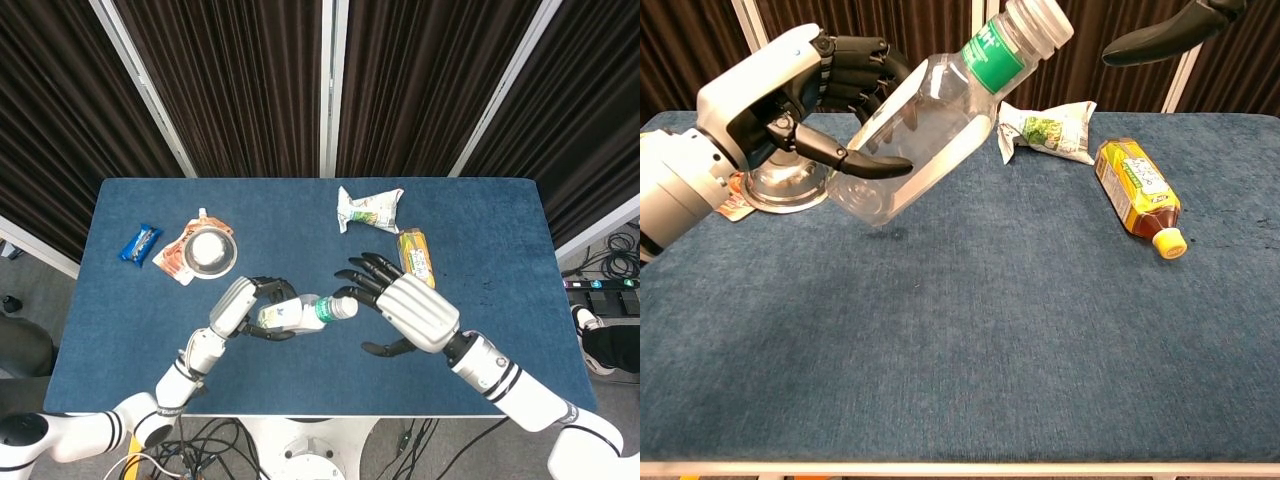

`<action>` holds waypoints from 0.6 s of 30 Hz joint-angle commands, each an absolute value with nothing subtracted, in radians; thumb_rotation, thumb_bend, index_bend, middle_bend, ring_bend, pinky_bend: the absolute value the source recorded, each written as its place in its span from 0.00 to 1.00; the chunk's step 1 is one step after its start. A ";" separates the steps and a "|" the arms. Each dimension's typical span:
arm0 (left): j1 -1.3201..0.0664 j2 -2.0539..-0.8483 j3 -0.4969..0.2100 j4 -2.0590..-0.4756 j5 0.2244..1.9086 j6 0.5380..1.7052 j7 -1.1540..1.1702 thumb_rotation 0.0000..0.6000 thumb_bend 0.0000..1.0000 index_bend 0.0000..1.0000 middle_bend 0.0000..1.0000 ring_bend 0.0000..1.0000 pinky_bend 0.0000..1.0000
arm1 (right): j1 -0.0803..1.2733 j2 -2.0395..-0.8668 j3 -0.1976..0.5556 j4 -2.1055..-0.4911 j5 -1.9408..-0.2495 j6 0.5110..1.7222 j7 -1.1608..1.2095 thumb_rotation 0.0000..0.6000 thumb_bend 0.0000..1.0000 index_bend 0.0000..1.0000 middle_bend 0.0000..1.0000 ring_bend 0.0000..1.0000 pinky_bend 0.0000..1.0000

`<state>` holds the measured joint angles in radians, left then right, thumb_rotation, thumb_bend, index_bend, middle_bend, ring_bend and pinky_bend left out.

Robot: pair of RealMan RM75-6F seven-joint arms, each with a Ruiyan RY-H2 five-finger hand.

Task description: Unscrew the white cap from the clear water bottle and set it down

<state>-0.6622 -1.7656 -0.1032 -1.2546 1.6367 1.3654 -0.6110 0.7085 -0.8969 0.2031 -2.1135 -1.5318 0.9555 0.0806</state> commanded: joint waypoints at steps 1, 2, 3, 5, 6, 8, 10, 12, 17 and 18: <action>-0.661 -1.764 -0.103 -1.257 1.639 1.370 -0.611 1.00 0.31 0.67 0.64 0.57 0.56 | 0.710 -0.898 0.204 -2.103 -1.506 0.947 0.069 0.97 0.13 0.23 0.13 0.00 0.00; -0.661 -1.763 -0.103 -1.258 1.639 1.371 -0.610 1.00 0.31 0.67 0.64 0.57 0.56 | 0.712 -0.898 0.203 -2.101 -1.497 0.941 0.066 0.97 0.13 0.23 0.13 0.00 0.00; -0.662 -1.763 -0.104 -1.258 1.639 1.370 -0.610 1.00 0.31 0.67 0.64 0.57 0.56 | 0.715 -0.898 0.202 -2.099 -1.486 0.934 0.064 0.97 0.13 0.23 0.13 0.00 0.00; -0.661 -1.763 -0.102 -1.262 1.641 1.372 -0.609 1.00 0.31 0.67 0.64 0.57 0.56 | 0.717 -0.900 0.202 -2.096 -1.474 0.927 0.058 0.97 0.13 0.23 0.12 0.00 0.00; -0.661 -1.762 -0.102 -1.262 1.641 1.373 -0.607 1.00 0.31 0.67 0.64 0.57 0.56 | 0.718 -0.901 0.201 -2.095 -1.472 0.926 0.057 0.97 0.13 0.23 0.12 0.00 0.00; -0.661 -1.761 -0.101 -1.263 1.641 1.372 -0.606 1.00 0.31 0.67 0.64 0.57 0.56 | 0.718 -0.902 0.200 -2.093 -1.470 0.924 0.055 0.97 0.13 0.23 0.12 0.00 0.00; -0.662 -1.762 -0.102 -1.264 1.640 1.370 -0.605 1.00 0.31 0.67 0.64 0.57 0.56 | 0.718 -0.902 0.198 -2.093 -1.470 0.922 0.053 0.97 0.13 0.23 0.12 0.00 0.00; -0.663 -1.762 -0.102 -1.265 1.639 1.368 -0.605 1.00 0.31 0.67 0.64 0.57 0.56 | 0.720 -0.900 0.196 -2.095 -1.472 0.917 0.053 0.97 0.13 0.23 0.12 0.00 0.00; -0.666 -1.761 -0.107 -1.264 1.635 1.364 -0.606 1.00 0.31 0.67 0.64 0.57 0.56 | 0.720 -0.895 0.191 -2.100 -1.483 0.913 0.059 0.97 0.13 0.23 0.12 0.00 0.00; -0.666 -1.761 -0.108 -1.263 1.634 1.365 -0.606 1.00 0.31 0.67 0.64 0.57 0.56 | 0.719 -0.894 0.190 -2.100 -1.486 0.915 0.061 0.97 0.13 0.23 0.12 0.00 0.00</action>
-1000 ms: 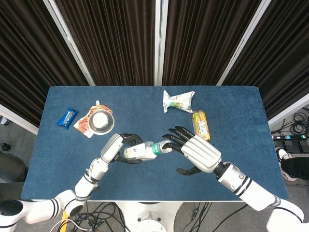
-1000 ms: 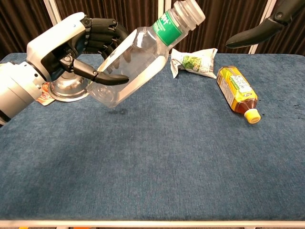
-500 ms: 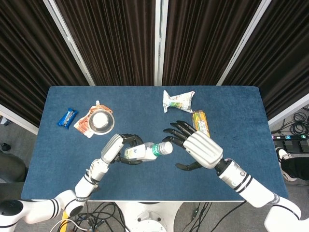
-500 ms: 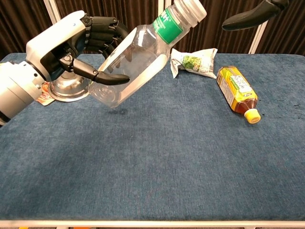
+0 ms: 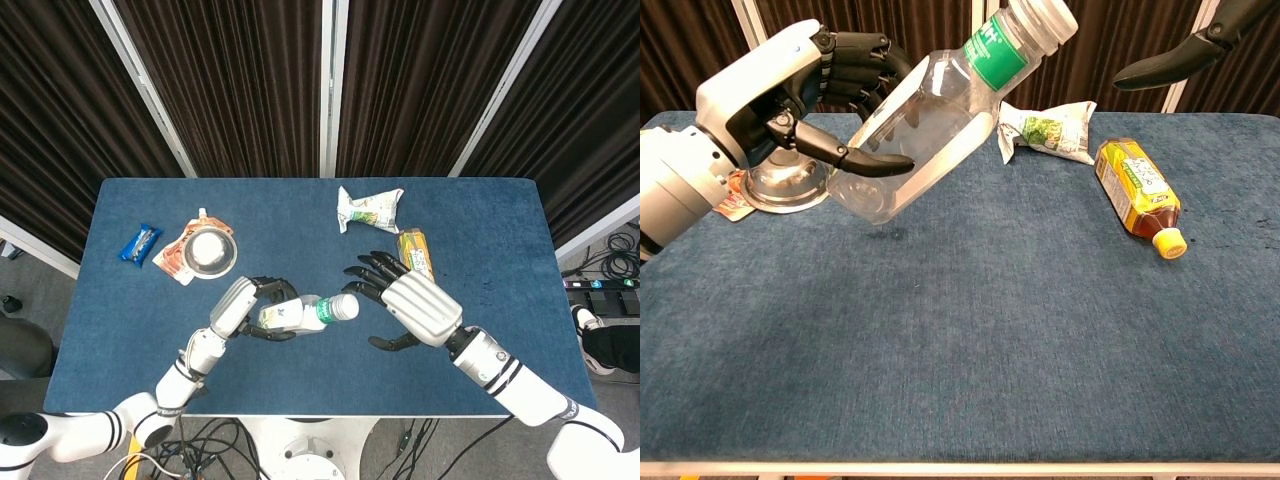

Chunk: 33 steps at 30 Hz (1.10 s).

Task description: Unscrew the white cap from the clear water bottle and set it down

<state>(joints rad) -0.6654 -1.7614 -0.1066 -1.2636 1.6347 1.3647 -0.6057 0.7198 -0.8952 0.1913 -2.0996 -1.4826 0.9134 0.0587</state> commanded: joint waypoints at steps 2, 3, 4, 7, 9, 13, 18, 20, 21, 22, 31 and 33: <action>-0.667 -1.759 -0.108 -1.263 1.634 1.363 -0.608 1.00 0.31 0.67 0.64 0.57 0.56 | 0.718 -0.893 0.189 -2.101 -1.489 0.917 0.065 0.97 0.13 0.23 0.12 0.00 0.00; -0.667 -1.759 -0.108 -1.263 1.634 1.363 -0.608 1.00 0.31 0.67 0.64 0.57 0.56 | 0.717 -0.891 0.189 -2.102 -1.493 0.919 0.069 0.97 0.13 0.23 0.12 0.00 0.00; -0.667 -1.759 -0.108 -1.263 1.633 1.363 -0.608 1.00 0.31 0.67 0.64 0.57 0.56 | 0.716 -0.890 0.189 -2.103 -1.496 0.921 0.071 0.97 0.13 0.23 0.12 0.00 0.00; -0.666 -1.759 -0.107 -1.264 1.632 1.362 -0.610 1.00 0.31 0.67 0.64 0.57 0.56 | 0.715 -0.887 0.188 -2.105 -1.505 0.923 0.075 0.97 0.13 0.23 0.12 0.00 0.00; -0.667 -1.760 -0.107 -1.263 1.632 1.361 -0.610 1.00 0.31 0.67 0.64 0.57 0.56 | 0.717 -0.886 0.187 -2.106 -1.510 0.921 0.075 0.97 0.13 0.23 0.12 0.00 0.00; -0.667 -1.761 -0.106 -1.261 1.632 1.362 -0.611 1.00 0.31 0.67 0.64 0.57 0.56 | 0.718 -0.887 0.185 -2.106 -1.514 0.920 0.072 0.97 0.13 0.23 0.12 0.00 0.00; -0.667 -1.761 -0.106 -1.258 1.630 1.359 -0.612 1.00 0.31 0.67 0.64 0.57 0.56 | 0.721 -0.890 0.182 -2.107 -1.521 0.917 0.074 0.96 0.13 0.23 0.12 0.00 0.00; -0.668 -1.762 -0.106 -1.257 1.629 1.358 -0.613 1.00 0.31 0.67 0.64 0.57 0.56 | 0.721 -0.891 0.181 -2.107 -1.526 0.917 0.076 0.96 0.14 0.23 0.12 0.00 0.00; -0.667 -1.763 -0.106 -1.256 1.629 1.358 -0.614 1.00 0.31 0.67 0.64 0.57 0.56 | 0.722 -0.891 0.181 -2.108 -1.529 0.918 0.077 0.96 0.14 0.23 0.12 0.00 0.00; -0.667 -1.763 -0.105 -1.256 1.629 1.358 -0.614 1.00 0.31 0.67 0.64 0.57 0.56 | 0.722 -0.891 0.181 -2.108 -1.531 0.919 0.077 0.97 0.14 0.23 0.12 0.00 0.00; -0.666 -1.762 -0.105 -1.255 1.632 1.364 -0.615 1.00 0.31 0.67 0.64 0.57 0.56 | 0.719 -0.888 0.176 -2.114 -1.544 0.925 0.075 0.97 0.15 0.23 0.12 0.00 0.00; -0.666 -1.761 -0.104 -1.256 1.633 1.365 -0.615 1.00 0.31 0.67 0.64 0.57 0.56 | 0.719 -0.890 0.177 -2.114 -1.544 0.929 0.072 0.97 0.15 0.23 0.12 0.00 0.00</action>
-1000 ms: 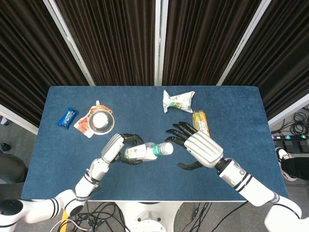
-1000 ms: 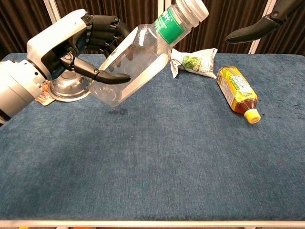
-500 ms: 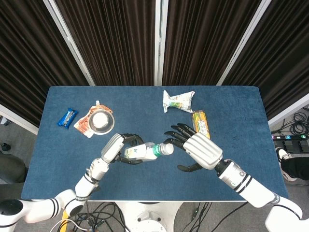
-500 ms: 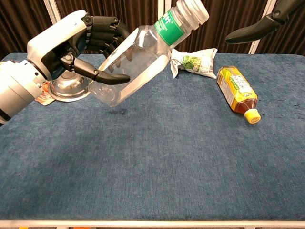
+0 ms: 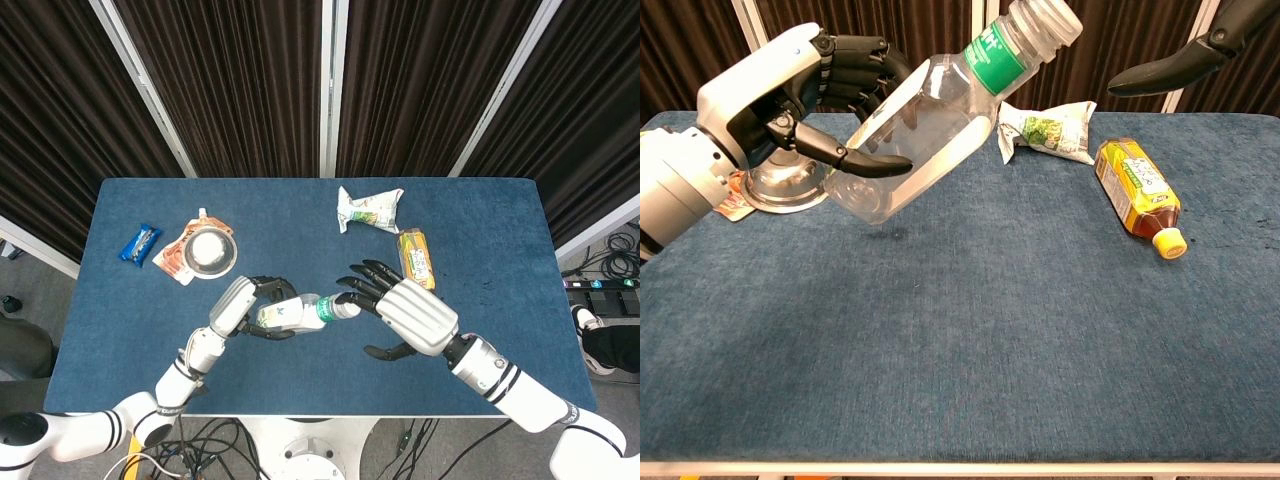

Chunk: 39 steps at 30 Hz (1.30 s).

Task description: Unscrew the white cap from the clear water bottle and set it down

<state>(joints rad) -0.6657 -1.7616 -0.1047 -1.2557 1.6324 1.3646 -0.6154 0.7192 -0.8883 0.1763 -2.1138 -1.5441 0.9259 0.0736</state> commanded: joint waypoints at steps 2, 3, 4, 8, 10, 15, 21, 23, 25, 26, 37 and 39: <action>-0.666 -1.760 -0.105 -1.258 1.634 1.366 -0.616 1.00 0.31 0.67 0.64 0.57 0.56 | 0.718 -0.893 0.179 -2.112 -1.542 0.933 0.070 0.97 0.16 0.23 0.12 0.00 0.00; -0.667 -1.759 -0.106 -1.259 1.635 1.366 -0.616 1.00 0.31 0.67 0.64 0.57 0.56 | 0.718 -0.895 0.180 -2.111 -1.541 0.935 0.069 0.97 0.16 0.23 0.12 0.00 0.00; -0.667 -1.759 -0.106 -1.259 1.635 1.366 -0.616 1.00 0.31 0.68 0.64 0.57 0.56 | 0.718 -0.896 0.180 -2.111 -1.540 0.937 0.069 0.98 0.15 0.22 0.12 0.00 0.00; -0.667 -1.757 -0.105 -1.261 1.637 1.369 -0.619 1.00 0.31 0.68 0.64 0.57 0.56 | 0.717 -0.905 0.185 -2.106 -1.532 0.946 0.067 1.00 0.15 0.21 0.12 0.00 0.00; -0.667 -1.758 -0.104 -1.263 1.640 1.373 -0.618 1.00 0.31 0.68 0.64 0.57 0.56 | 0.714 -0.912 0.189 -2.102 -1.527 0.958 0.063 1.00 0.15 0.21 0.13 0.00 0.00; -0.666 -1.759 -0.101 -1.266 1.645 1.376 -0.617 1.00 0.31 0.68 0.64 0.57 0.56 | 0.712 -0.936 0.203 -2.091 -1.510 0.984 0.054 1.00 0.16 0.21 0.13 0.00 0.00; -0.664 -1.760 -0.098 -1.269 1.647 1.379 -0.618 1.00 0.31 0.68 0.64 0.57 0.56 | 0.713 -0.963 0.212 -2.076 -1.498 1.003 0.030 1.00 0.16 0.25 0.14 0.00 0.00; -0.664 -1.759 -0.097 -1.271 1.648 1.380 -0.617 1.00 0.31 0.68 0.64 0.57 0.56 | 0.714 -0.970 0.212 -2.076 -1.496 1.003 0.025 1.00 0.16 0.27 0.15 0.00 0.00; -0.663 -1.759 -0.098 -1.273 1.648 1.383 -0.617 1.00 0.31 0.68 0.64 0.57 0.56 | 0.715 -0.977 0.214 -2.075 -1.494 1.007 0.019 1.00 0.17 0.30 0.16 0.00 0.00; -0.663 -1.758 -0.097 -1.273 1.649 1.383 -0.618 1.00 0.31 0.68 0.64 0.57 0.56 | 0.715 -0.980 0.214 -2.074 -1.494 1.010 0.015 1.00 0.17 0.31 0.16 0.00 0.00; -0.665 -1.754 -0.098 -1.277 1.652 1.383 -0.620 1.00 0.31 0.69 0.64 0.57 0.56 | 0.718 -0.997 0.219 -2.074 -1.479 1.016 -0.005 1.00 0.17 0.38 0.18 0.00 0.00; -0.665 -1.753 -0.097 -1.277 1.651 1.382 -0.620 1.00 0.31 0.69 0.64 0.57 0.56 | 0.717 -0.999 0.221 -2.074 -1.478 1.020 -0.004 1.00 0.18 0.39 0.19 0.00 0.00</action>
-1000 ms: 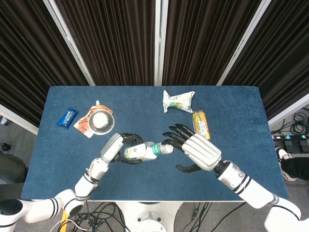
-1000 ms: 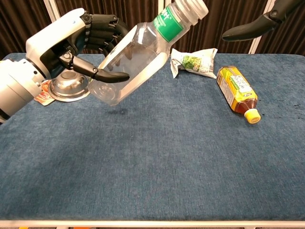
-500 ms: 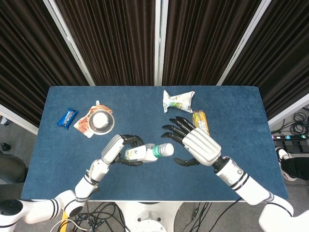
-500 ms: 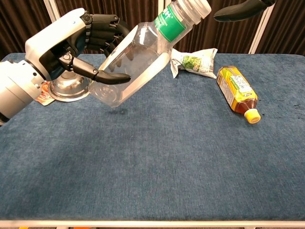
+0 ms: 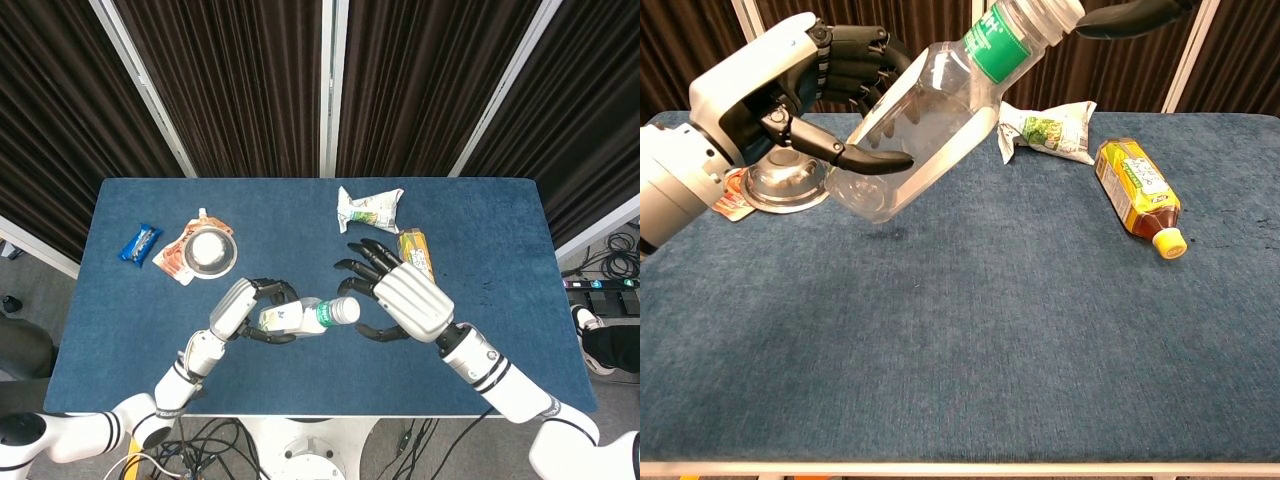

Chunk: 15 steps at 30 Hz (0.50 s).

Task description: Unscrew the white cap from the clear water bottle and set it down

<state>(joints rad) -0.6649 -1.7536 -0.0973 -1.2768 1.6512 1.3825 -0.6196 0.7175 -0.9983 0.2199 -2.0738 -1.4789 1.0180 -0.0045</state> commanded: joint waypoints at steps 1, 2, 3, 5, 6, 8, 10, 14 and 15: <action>-0.665 -1.753 -0.097 -1.276 1.651 1.382 -0.621 1.00 0.31 0.69 0.64 0.57 0.56 | 0.717 -1.000 0.222 -2.074 -1.477 1.020 -0.004 1.00 0.19 0.40 0.19 0.00 0.00; -0.664 -1.754 -0.096 -1.276 1.651 1.382 -0.621 1.00 0.31 0.69 0.64 0.57 0.56 | 0.717 -1.000 0.222 -2.073 -1.476 1.021 -0.005 1.00 0.19 0.41 0.20 0.00 0.00; -0.664 -1.754 -0.096 -1.275 1.651 1.382 -0.621 1.00 0.31 0.69 0.64 0.57 0.56 | 0.717 -1.000 0.223 -2.073 -1.474 1.021 -0.005 1.00 0.20 0.42 0.20 0.00 0.00; -0.664 -1.754 -0.096 -1.274 1.651 1.382 -0.623 1.00 0.31 0.69 0.64 0.57 0.56 | 0.718 -1.001 0.223 -2.073 -1.471 1.020 -0.006 1.00 0.20 0.43 0.20 0.00 0.00; -0.664 -1.754 -0.096 -1.274 1.651 1.383 -0.623 1.00 0.31 0.69 0.64 0.57 0.56 | 0.719 -1.001 0.223 -2.072 -1.470 1.019 -0.009 1.00 0.20 0.43 0.21 0.00 0.00; -0.664 -1.754 -0.096 -1.274 1.651 1.383 -0.623 1.00 0.31 0.69 0.64 0.57 0.56 | 0.720 -1.003 0.223 -2.071 -1.467 1.017 -0.010 1.00 0.21 0.45 0.21 0.00 0.00; -0.664 -1.754 -0.095 -1.275 1.652 1.384 -0.623 1.00 0.31 0.69 0.64 0.57 0.56 | 0.722 -1.005 0.224 -2.070 -1.464 1.015 -0.012 1.00 0.21 0.46 0.22 0.00 0.00; -0.662 -1.754 -0.091 -1.278 1.655 1.385 -0.620 1.00 0.31 0.69 0.64 0.57 0.56 | 0.723 -1.010 0.223 -2.068 -1.462 1.014 -0.017 1.00 0.22 0.47 0.22 0.00 0.00; -0.662 -1.754 -0.091 -1.278 1.655 1.385 -0.620 1.00 0.31 0.69 0.64 0.57 0.56 | 0.724 -1.012 0.223 -2.067 -1.462 1.014 -0.018 1.00 0.22 0.48 0.22 0.00 0.00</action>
